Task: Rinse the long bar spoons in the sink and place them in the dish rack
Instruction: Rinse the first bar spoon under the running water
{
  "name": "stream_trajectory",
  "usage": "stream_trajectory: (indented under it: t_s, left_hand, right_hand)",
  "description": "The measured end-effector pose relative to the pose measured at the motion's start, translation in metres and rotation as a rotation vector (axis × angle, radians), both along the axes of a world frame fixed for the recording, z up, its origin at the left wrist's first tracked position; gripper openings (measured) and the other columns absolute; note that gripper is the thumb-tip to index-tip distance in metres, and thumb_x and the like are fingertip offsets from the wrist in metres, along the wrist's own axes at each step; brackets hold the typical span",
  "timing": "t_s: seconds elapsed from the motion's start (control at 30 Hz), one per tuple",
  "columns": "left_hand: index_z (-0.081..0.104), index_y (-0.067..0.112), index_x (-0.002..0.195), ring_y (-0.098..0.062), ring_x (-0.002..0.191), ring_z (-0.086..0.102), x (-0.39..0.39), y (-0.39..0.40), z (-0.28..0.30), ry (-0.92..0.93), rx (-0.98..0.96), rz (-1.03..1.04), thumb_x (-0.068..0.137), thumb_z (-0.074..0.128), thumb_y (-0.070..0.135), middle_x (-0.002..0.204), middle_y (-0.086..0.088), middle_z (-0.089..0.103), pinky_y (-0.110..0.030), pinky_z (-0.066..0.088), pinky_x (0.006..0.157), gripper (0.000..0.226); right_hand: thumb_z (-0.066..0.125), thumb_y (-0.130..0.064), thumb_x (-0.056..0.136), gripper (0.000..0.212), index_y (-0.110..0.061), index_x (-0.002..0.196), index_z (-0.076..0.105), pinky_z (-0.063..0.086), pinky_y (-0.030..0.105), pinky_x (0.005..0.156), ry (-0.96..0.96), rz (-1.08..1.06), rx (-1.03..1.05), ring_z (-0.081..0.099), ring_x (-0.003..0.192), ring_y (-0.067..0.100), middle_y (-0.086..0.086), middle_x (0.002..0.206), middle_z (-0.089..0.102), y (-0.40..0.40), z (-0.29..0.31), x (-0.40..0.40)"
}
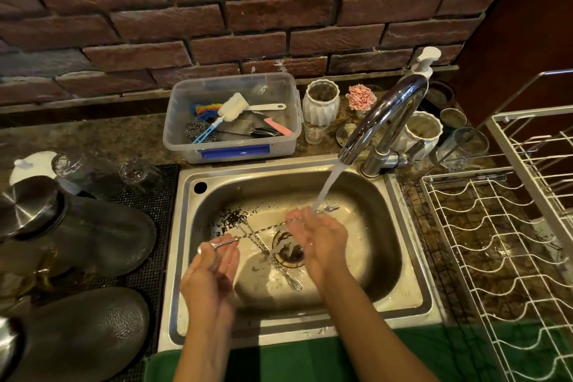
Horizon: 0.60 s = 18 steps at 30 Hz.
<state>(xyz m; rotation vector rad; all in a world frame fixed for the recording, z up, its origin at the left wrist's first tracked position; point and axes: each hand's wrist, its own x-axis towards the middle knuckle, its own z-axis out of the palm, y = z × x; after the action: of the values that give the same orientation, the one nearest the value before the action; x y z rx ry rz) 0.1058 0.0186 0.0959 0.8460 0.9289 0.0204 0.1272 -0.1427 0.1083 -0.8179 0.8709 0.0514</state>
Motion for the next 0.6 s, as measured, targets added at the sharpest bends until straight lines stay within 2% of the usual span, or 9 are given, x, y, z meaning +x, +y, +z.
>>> stream_trajectory:
  t_s: [0.1,0.17,0.23,0.33,0.37,0.5,0.6]
  left_hand:
    - [0.065,-0.002,0.103,-0.026,0.094,0.074,-0.002,0.012,0.0,-0.008,0.014,-0.004,0.1,0.052,0.019,0.098,-0.017,0.076,-0.028,0.062,0.078,0.025]
    - [0.066,-0.002,0.102,-0.024,0.091,0.075,-0.005,0.01,0.001,-0.007,0.02,-0.019,0.1,0.051,0.02,0.09,-0.015,0.078,-0.028,0.061,0.079,0.027]
    - [0.065,-0.002,0.103,-0.022,0.086,0.076,-0.006,0.011,0.001,-0.007,0.02,-0.006,0.101,0.05,0.02,0.085,-0.012,0.079,-0.028,0.061,0.078,0.026]
    - [0.064,0.0,0.102,-0.02,0.077,0.077,-0.008,0.015,0.001,-0.009,0.033,0.019,0.102,0.049,0.018,0.08,-0.01,0.079,-0.028,0.062,0.075,0.024]
    - [0.064,0.0,0.102,-0.019,0.077,0.077,-0.009,0.017,0.001,-0.011,0.034,0.02,0.102,0.048,0.018,0.079,-0.009,0.079,-0.028,0.062,0.075,0.024]
    - [0.064,0.0,0.102,-0.019,0.076,0.077,-0.013,0.023,0.001,-0.001,0.027,0.048,0.102,0.047,0.015,0.078,-0.009,0.078,-0.03,0.06,0.08,0.023]
    - [0.064,0.001,0.1,-0.018,0.075,0.077,-0.014,0.022,0.005,-0.007,0.017,0.064,0.103,0.047,0.015,0.078,-0.01,0.078,-0.03,0.059,0.08,0.022]
  right_hand:
    - [0.066,0.005,0.089,0.003,0.003,0.086,0.065,0.061,0.037,0.081,0.042,-0.062,-0.048,0.074,0.089,0.032,0.02,0.091,0.074,-0.011,-0.002,0.005]
    - [0.063,0.005,0.091,0.008,0.0,0.087,0.058,0.063,0.035,0.072,0.028,-0.094,-0.08,0.075,0.081,0.033,0.025,0.091,0.072,-0.01,-0.005,0.007]
    - [0.06,-0.003,0.096,0.007,-0.002,0.089,0.057,0.062,0.035,0.067,0.029,-0.099,-0.134,0.076,0.078,0.034,0.027,0.091,0.073,-0.009,-0.009,0.007]
    - [0.05,-0.023,0.103,0.029,0.0,0.092,0.062,0.062,0.04,0.071,0.039,-0.077,-0.183,0.076,0.074,0.035,0.026,0.082,0.074,-0.007,-0.013,0.006]
    - [0.05,-0.023,0.104,0.03,0.001,0.092,0.062,0.062,0.041,0.071,0.037,-0.068,-0.187,0.076,0.073,0.034,0.026,0.081,0.074,-0.007,-0.013,0.006]
    - [0.061,-0.005,0.097,0.009,0.003,0.093,0.06,0.063,0.037,0.068,0.028,-0.003,-0.225,0.076,0.072,0.031,0.021,0.08,0.075,-0.006,-0.01,0.008]
    - [0.054,-0.012,0.101,0.016,0.001,0.096,0.062,0.063,0.038,0.068,0.043,0.001,-0.216,0.076,0.071,0.031,0.02,0.08,0.075,-0.005,-0.008,0.009]
